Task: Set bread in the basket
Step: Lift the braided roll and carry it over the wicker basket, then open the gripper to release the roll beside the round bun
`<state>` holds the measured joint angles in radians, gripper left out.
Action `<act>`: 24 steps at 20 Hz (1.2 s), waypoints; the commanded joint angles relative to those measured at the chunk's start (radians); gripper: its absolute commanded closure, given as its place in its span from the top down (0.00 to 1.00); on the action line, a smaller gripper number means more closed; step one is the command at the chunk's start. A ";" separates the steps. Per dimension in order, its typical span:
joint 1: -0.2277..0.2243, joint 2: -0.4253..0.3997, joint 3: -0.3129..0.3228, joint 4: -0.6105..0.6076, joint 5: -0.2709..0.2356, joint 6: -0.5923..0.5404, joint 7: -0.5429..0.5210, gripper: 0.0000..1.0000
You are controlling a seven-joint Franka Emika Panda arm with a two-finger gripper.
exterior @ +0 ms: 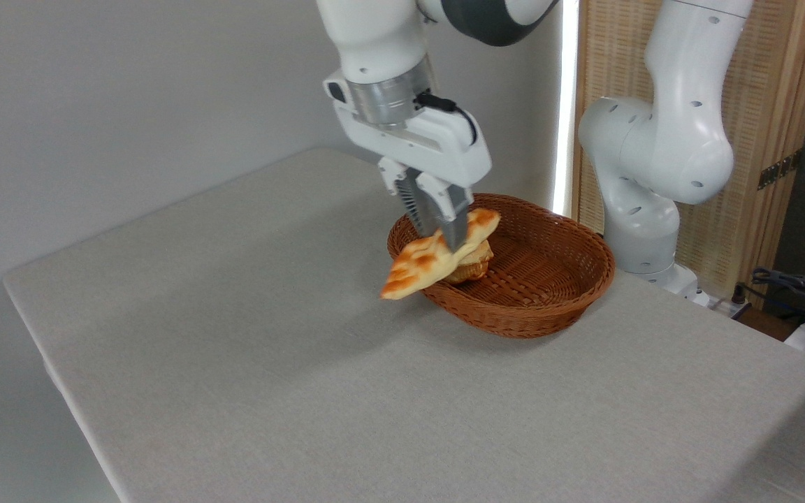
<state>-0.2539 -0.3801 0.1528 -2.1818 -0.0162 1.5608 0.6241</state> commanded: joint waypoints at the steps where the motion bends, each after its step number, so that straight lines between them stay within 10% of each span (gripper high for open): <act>1: -0.004 -0.023 0.010 -0.029 -0.019 -0.085 0.017 0.54; 7: -0.005 -0.023 0.008 -0.088 -0.011 -0.110 0.020 1.00; 24: -0.011 -0.022 0.008 -0.093 -0.007 -0.100 0.052 1.00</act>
<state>-0.2572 -0.3950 0.1524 -2.2759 -0.0162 1.4665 0.6611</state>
